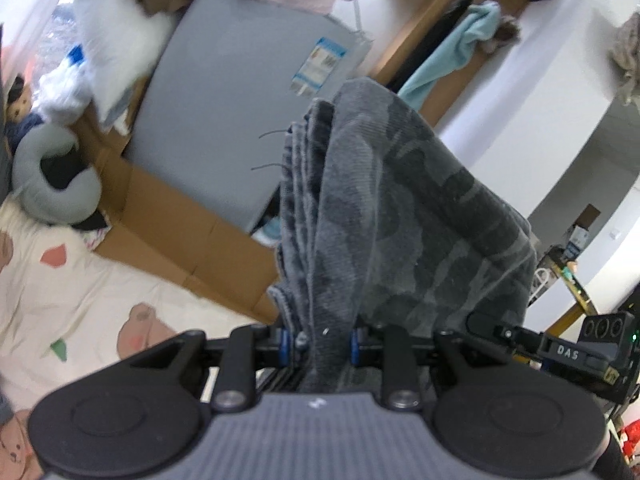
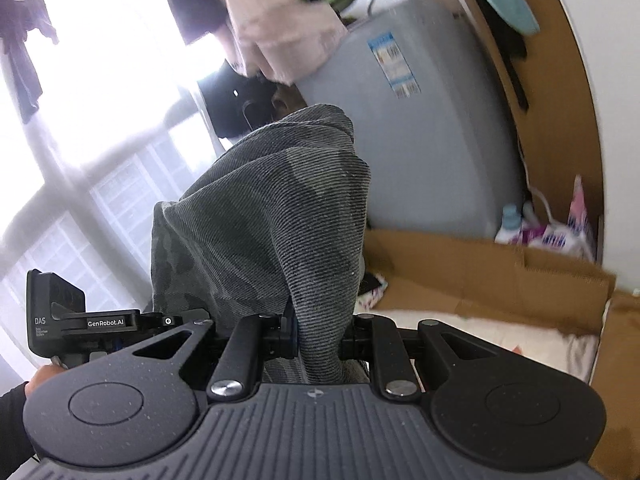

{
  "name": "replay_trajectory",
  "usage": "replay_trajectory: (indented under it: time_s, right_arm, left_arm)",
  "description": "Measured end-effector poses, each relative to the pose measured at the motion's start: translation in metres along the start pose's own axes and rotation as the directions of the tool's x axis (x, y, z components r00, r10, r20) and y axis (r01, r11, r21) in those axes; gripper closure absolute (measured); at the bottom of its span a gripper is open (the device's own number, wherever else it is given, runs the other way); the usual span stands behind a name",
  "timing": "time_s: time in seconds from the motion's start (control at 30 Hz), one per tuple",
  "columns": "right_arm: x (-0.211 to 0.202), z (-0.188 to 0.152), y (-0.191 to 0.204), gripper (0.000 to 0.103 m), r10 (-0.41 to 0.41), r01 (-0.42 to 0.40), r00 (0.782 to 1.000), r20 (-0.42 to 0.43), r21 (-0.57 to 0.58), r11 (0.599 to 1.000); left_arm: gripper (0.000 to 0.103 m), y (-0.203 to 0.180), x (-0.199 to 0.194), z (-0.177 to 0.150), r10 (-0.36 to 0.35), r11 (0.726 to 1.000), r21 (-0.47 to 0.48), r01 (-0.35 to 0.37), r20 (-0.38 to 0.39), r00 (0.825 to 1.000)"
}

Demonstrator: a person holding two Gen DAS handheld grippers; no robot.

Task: Fold clothes
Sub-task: 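Carry the hanging folded pants with both tools away from the bed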

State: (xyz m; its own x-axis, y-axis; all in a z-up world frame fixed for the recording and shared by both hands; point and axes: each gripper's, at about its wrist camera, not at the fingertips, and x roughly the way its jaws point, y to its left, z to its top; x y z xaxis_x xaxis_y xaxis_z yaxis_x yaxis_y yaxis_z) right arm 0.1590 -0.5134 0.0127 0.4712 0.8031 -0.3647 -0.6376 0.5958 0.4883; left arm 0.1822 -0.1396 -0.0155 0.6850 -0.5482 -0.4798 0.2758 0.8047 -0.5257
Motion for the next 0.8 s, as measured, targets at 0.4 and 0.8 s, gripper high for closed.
replay_trajectory:
  time_s: [0.4,0.8]
  right_arm:
    - [-0.072,0.04,0.028,0.087,-0.039,0.042,0.998,0.057,-0.051,0.998]
    - [-0.132,0.033,0.006,0.087,-0.113,0.117,0.989,0.097,-0.038,0.992]
  left_arm:
    - [0.076,-0.061,-0.022,0.013,-0.077,0.996,0.051,0.075,0.04,0.996]
    - [0.076,-0.099,0.015,-0.004,-0.178,0.982,0.063,0.178,0.005,0.984]
